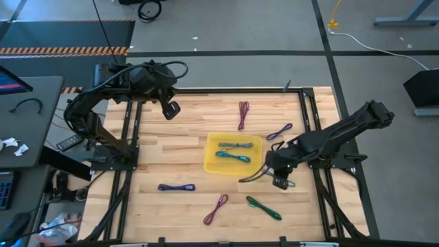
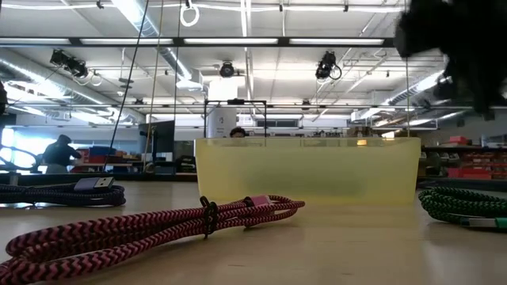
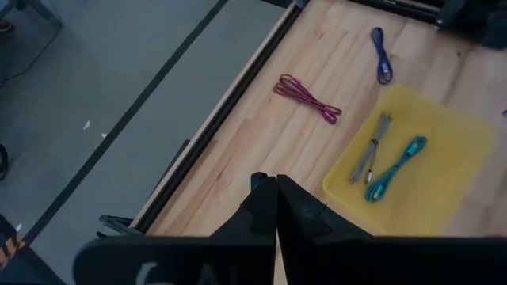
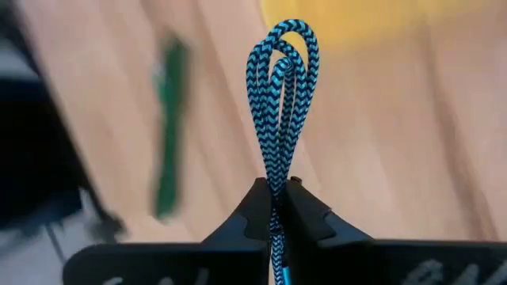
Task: Pick and place USB-C Cables
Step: Put the blue charger cable into the yellow bin
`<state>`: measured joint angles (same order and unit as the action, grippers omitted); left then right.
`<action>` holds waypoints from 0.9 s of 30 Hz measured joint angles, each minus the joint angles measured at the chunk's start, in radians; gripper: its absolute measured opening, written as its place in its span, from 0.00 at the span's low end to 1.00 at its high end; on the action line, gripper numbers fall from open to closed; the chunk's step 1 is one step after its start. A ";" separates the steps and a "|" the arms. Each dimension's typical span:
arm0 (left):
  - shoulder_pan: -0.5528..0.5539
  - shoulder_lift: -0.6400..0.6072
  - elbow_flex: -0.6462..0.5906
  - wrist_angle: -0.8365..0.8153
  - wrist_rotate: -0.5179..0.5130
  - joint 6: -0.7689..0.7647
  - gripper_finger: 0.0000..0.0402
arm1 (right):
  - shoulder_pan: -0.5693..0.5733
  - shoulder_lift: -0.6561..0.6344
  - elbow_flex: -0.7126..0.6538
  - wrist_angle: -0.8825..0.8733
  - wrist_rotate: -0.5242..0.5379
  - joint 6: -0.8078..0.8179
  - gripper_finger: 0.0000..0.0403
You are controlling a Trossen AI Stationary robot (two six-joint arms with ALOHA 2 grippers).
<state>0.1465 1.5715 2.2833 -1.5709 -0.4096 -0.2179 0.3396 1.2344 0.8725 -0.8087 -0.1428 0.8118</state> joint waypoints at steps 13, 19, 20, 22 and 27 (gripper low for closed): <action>0.001 -0.001 0.000 0.000 0.029 0.167 0.01 | -0.236 0.037 0.460 -0.018 0.308 -0.308 0.04; 0.002 -0.001 0.000 0.000 0.011 0.178 0.01 | -0.424 0.123 0.482 -0.010 0.219 -0.460 0.04; 0.003 -0.001 0.000 0.000 0.009 0.178 0.01 | -0.450 0.145 0.482 -0.004 0.188 -0.478 0.04; 0.003 -0.001 0.000 0.000 0.007 0.178 0.01 | -0.488 0.196 0.483 0.014 0.120 -0.519 0.04; 0.003 -0.002 0.000 0.000 0.005 0.192 0.01 | -0.533 0.333 0.482 0.062 -0.065 -0.644 0.04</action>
<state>0.1497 1.5696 2.2833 -1.5711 -0.4048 -0.0261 -0.1931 1.5675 1.3548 -0.7467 -0.2079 0.1678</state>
